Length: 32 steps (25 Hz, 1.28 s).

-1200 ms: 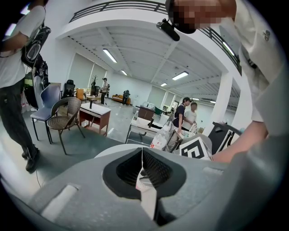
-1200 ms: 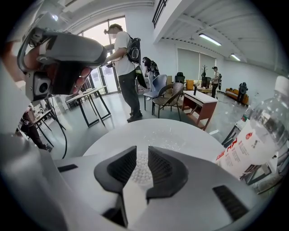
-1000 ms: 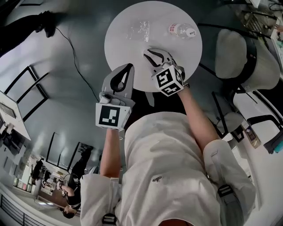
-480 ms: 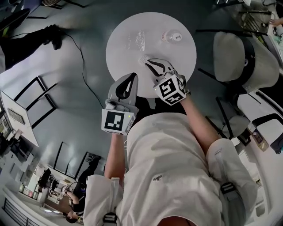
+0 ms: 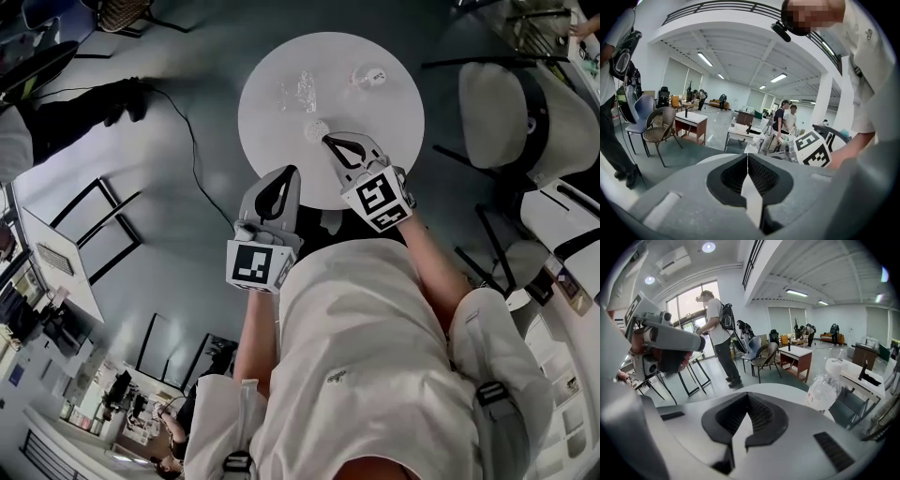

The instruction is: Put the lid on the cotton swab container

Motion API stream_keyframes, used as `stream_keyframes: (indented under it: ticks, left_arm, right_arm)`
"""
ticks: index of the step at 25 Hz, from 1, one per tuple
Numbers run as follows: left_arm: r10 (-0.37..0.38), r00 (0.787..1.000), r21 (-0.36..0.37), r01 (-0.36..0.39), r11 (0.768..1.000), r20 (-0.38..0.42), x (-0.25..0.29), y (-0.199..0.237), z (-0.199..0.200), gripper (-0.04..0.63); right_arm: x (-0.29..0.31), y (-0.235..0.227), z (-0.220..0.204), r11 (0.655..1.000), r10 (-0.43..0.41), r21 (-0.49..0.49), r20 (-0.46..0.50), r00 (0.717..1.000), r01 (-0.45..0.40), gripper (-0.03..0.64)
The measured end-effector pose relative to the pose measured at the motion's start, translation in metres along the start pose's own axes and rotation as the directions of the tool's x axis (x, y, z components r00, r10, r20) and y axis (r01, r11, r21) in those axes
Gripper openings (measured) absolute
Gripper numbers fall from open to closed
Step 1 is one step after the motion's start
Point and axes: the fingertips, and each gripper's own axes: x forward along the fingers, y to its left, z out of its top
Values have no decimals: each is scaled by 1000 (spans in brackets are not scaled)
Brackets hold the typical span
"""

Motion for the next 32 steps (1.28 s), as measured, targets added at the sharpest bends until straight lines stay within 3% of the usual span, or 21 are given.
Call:
stream_keyframes:
  ticks: [7, 13, 22, 32]
  left_arm:
    - [-36, 999, 22, 35, 999, 24, -48, 8, -12, 12]
    - [-77, 995, 77, 72, 994, 68, -111, 17, -23, 12]
    - [-140, 985, 134, 126, 983, 102, -209, 25, -58, 12]
    - [-248, 961, 157, 228, 961, 122, -264, 5, -83, 12]
  right_arm:
    - [-11, 45, 5, 997, -30, 77, 33, 999, 28, 8]
    - [-33, 99, 22, 983, -106, 164, 121, 987, 85, 8]
    - [-73, 188, 29, 967, -217, 171, 166, 962, 188, 8]
    - [-130, 266, 23, 940, -301, 232, 208, 931, 252, 8]
